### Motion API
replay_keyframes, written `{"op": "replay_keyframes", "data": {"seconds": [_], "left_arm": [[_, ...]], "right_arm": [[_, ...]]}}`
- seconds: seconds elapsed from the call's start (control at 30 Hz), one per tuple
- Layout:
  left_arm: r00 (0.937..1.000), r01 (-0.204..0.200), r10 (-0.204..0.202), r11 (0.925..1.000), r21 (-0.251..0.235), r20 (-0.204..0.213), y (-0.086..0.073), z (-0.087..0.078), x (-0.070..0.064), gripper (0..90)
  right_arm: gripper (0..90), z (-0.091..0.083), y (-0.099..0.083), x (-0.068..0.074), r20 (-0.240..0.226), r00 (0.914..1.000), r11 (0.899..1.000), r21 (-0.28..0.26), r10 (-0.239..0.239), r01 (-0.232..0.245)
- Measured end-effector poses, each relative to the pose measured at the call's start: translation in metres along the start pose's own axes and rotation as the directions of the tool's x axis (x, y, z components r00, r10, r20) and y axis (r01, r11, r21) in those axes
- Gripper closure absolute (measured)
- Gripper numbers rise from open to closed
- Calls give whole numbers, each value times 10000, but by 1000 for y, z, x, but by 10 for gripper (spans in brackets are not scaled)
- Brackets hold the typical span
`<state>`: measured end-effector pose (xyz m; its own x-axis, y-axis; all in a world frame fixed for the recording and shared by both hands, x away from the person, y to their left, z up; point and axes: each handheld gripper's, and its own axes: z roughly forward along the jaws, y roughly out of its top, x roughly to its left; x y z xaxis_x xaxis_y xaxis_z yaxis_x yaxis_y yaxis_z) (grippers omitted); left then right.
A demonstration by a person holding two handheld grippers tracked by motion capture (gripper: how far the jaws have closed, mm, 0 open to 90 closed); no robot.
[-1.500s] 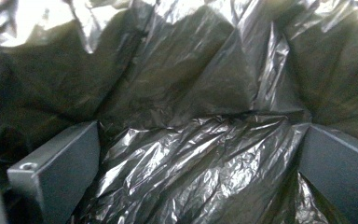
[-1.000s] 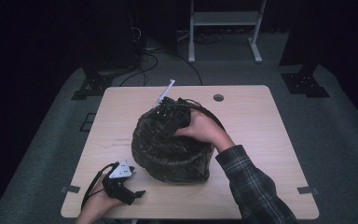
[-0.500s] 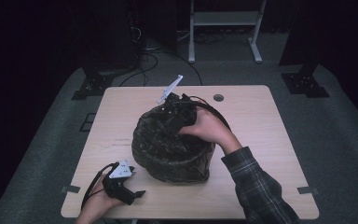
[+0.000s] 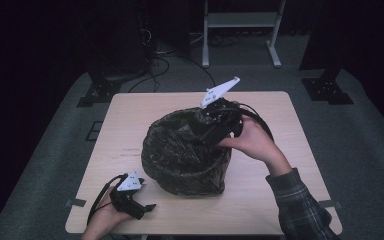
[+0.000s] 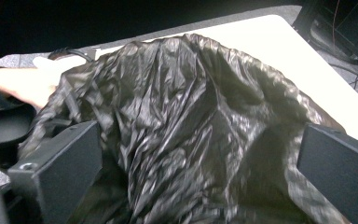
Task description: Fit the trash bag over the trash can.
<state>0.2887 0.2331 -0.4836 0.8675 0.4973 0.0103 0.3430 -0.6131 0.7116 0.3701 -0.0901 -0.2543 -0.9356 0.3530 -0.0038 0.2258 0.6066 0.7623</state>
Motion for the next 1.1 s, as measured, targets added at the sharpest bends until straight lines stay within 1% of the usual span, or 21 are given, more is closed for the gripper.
{"op": "replay_keyframes", "data": {"seconds": [0.17,0.23,0.3,0.43,0.53,0.63,0.7,0.8,0.87,1.03,1.1], "left_arm": [[10000,-6,6,10000,-2,2,0,0,0,0],[10000,-14,14,10000,1,-3,0,0,0,0],[10000,-11,11,10000,3,-2,0,0,0,0],[10000,1,-1,10000,0,-12,0,0,0,0],[10000,9,-9,10000,4,-21,0,0,0,0],[10000,13,-13,10000,2,-27,0,0,0,0],[10000,12,-12,10000,3,-26,0,0,0,0],[10000,14,-14,10000,0,-28,0,0,0,0],[10000,19,-19,10000,12,-28,0,0,0,0],[10000,18,-18,10000,10,-28,0,0,0,0],[10000,19,-19,10000,12,-28,0,0,0,0]], "right_arm": [[0,-17,-18,5,131,9999,9996,-275,44,-40],[0,-24,-26,7,88,9999,9993,-373,59,-56],[0,-30,-33,11,190,9998,9991,-417,78,-70],[0,-37,-46,16,321,9994,9983,-579,106,-88],[0,-42,-59,21,420,9989,9975,-679,229,-201],[0,-44,-73,25,269,9993,9966,-786,271,-249],[0,-44,-81,27,291,9992,9958,-880,290,-263],[0,-44,-94,29,306,9982,9938,-1004,516,-483],[0,-42,-104,30,15,9980,9929,-1017,626,-622],[0,-38,-125,34,101,9972,9921,-1029,736,-722],[0,-35,-132,36,156,9970,9930,-919,761,-743]]}}
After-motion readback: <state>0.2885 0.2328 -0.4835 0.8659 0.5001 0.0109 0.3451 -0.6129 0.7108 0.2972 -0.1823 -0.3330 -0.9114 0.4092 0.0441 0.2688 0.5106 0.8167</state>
